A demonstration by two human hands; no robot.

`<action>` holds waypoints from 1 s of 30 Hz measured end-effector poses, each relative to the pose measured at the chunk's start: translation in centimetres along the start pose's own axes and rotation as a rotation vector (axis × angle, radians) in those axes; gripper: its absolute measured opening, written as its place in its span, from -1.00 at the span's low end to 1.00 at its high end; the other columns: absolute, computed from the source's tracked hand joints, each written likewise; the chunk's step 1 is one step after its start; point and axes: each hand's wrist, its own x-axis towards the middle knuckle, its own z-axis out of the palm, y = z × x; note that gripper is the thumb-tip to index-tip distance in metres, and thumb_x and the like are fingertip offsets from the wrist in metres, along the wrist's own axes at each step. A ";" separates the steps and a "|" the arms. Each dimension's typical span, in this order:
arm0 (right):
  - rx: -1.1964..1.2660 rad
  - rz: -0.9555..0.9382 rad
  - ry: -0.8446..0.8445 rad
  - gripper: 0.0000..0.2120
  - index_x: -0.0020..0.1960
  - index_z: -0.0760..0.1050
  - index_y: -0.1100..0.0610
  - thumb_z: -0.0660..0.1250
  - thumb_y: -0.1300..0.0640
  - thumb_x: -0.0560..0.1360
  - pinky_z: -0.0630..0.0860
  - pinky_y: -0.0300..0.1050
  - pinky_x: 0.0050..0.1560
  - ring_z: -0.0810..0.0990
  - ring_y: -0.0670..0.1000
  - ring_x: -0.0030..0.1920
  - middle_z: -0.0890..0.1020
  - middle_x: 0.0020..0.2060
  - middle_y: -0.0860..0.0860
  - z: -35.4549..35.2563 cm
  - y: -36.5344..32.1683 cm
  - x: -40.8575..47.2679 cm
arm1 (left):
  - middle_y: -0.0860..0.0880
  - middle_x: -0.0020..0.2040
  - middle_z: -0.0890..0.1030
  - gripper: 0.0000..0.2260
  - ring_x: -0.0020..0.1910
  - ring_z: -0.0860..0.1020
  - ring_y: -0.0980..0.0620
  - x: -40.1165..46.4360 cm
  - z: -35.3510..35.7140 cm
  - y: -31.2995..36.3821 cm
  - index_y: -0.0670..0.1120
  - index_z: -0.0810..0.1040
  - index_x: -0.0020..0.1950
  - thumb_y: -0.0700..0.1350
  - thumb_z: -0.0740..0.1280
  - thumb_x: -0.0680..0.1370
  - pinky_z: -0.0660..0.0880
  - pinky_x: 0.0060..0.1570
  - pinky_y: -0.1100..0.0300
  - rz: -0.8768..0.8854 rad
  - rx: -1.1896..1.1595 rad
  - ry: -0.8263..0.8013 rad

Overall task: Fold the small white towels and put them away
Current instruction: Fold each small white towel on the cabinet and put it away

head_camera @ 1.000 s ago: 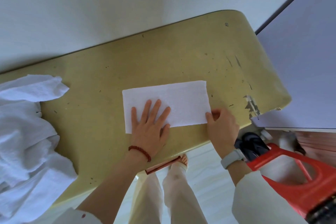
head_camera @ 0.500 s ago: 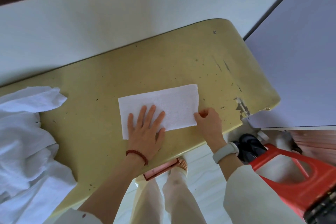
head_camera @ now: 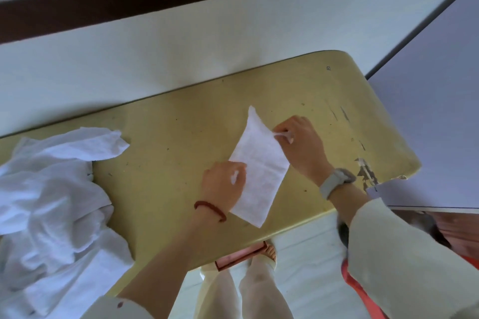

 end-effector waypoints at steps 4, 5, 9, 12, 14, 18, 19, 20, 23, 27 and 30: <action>-0.057 -0.347 0.018 -0.89 -0.19 0.56 0.13 0.26 0.22 0.41 0.43 -0.15 -0.46 0.50 0.03 -0.23 0.56 -0.27 0.01 1.7 -0.6 -3.9 | -0.04 -0.18 0.60 -0.73 -0.23 0.55 0.02 3.0 -3.2 1.6 -0.14 0.50 -0.04 0.05 0.20 0.57 0.48 -0.18 0.15 -0.631 -0.981 -0.142; -0.064 -0.387 0.014 -0.87 -0.20 0.56 0.13 0.24 0.22 0.41 0.41 -0.15 -0.51 0.51 0.04 -0.25 0.56 -0.28 0.00 2.1 -0.5 -4.6 | -0.07 -0.21 0.58 -0.70 -0.26 0.54 0.00 3.5 -3.5 1.5 -0.15 0.49 -0.10 0.10 0.24 0.54 0.49 -0.21 0.16 -0.709 -1.040 -0.140; -0.100 -0.435 0.023 -0.85 -0.21 0.56 0.10 0.21 0.22 0.43 0.34 -0.20 -0.60 0.54 0.03 -0.31 0.55 -0.30 -0.02 3.2 -0.1 -6.6 | -0.05 -0.47 0.57 -0.80 -0.45 0.51 0.04 3.8 -3.5 0.8 -0.20 0.50 -0.20 -0.08 0.36 0.49 0.45 -0.41 0.25 -0.743 -0.809 -0.096; -0.131 -0.386 0.038 -0.87 -0.17 0.53 0.07 0.21 0.21 0.43 0.31 -0.21 -0.64 0.52 -0.01 -0.38 0.56 -0.28 -0.04 3.5 0.2 -7.6 | -0.09 -0.33 0.55 -0.91 -0.55 0.55 0.10 3.2 -3.6 0.1 -0.18 0.51 -0.20 -0.21 0.33 0.50 0.48 -0.55 0.34 -0.771 -0.794 -0.122; -0.140 -0.319 0.052 -0.90 -0.13 0.47 0.05 0.20 0.18 0.43 0.28 -0.22 -0.68 0.49 0.01 -0.50 0.57 -0.25 -0.03 3.7 0.4 -8.1 | -0.08 -0.29 0.52 -0.95 -0.55 0.56 0.12 2.8 -3.8 -0.2 -0.18 0.54 -0.12 -0.22 0.30 0.51 0.48 -0.56 0.35 -0.763 -0.769 -0.126; -0.096 -0.253 0.059 -0.90 -0.06 0.39 0.04 0.16 0.15 0.44 0.33 -0.19 -0.70 0.46 0.04 -0.57 0.57 -0.21 -0.01 4.4 0.7 -9.0 | -0.12 -0.23 0.54 -0.96 -0.39 0.59 0.02 2.5 -4.1 -0.4 -0.20 0.56 -0.10 -0.26 0.32 0.50 0.54 -0.51 0.31 -0.757 -0.816 -0.128; -0.081 -0.255 0.063 -0.90 -0.07 0.40 0.05 0.16 0.16 0.44 0.34 -0.18 -0.70 0.46 0.05 -0.56 0.57 -0.22 0.00 4.5 0.7 -9.1 | -0.11 -0.24 0.54 -0.97 -0.35 0.58 -0.01 2.5 -4.0 -0.3 -0.19 0.54 -0.14 -0.27 0.33 0.49 0.56 -0.47 0.28 -0.762 -0.835 -0.126; -0.069 -0.261 0.065 -0.91 -0.07 0.40 0.06 0.17 0.16 0.44 0.35 -0.17 -0.69 0.46 0.05 -0.55 0.56 -0.22 0.00 4.5 0.7 -9.2 | -0.11 -0.25 0.53 -0.94 -0.33 0.57 -0.02 2.5 -4.0 -0.3 -0.18 0.52 -0.18 -0.28 0.34 0.49 0.58 -0.45 0.26 -0.763 -0.845 -0.118; -0.042 -0.301 0.048 -0.94 -0.08 0.39 0.06 0.19 0.18 0.45 0.36 -0.15 -0.67 0.45 0.04 -0.52 0.53 -0.23 0.02 4.5 0.7 -9.3 | -0.09 -0.27 0.50 -0.86 -0.34 0.56 -0.02 2.8 -3.8 -0.1 -0.17 0.44 -0.23 -0.26 0.38 0.47 0.58 -0.43 0.25 -0.752 -0.861 -0.091; -0.005 -0.332 0.027 -0.94 -0.09 0.38 0.08 0.23 0.20 0.45 0.36 -0.15 -0.66 0.42 0.02 -0.52 0.50 -0.25 0.03 4.3 0.9 -9.4 | -0.11 -0.26 0.52 -0.84 -0.35 0.57 -0.02 3.1 -3.6 0.0 -0.17 0.42 -0.22 -0.23 0.40 0.46 0.59 -0.39 0.23 -0.753 -0.837 -0.119; 0.013 -0.316 0.020 -0.95 -0.09 0.40 0.08 0.23 0.18 0.46 0.38 -0.15 -0.64 0.45 0.01 -0.50 0.51 -0.24 0.02 4.2 1.1 -9.6 | -0.11 -0.25 0.52 -0.87 -0.36 0.58 -0.02 3.2 -3.5 0.0 -0.18 0.45 -0.21 -0.25 0.40 0.45 0.59 -0.36 0.23 -0.745 -0.813 -0.155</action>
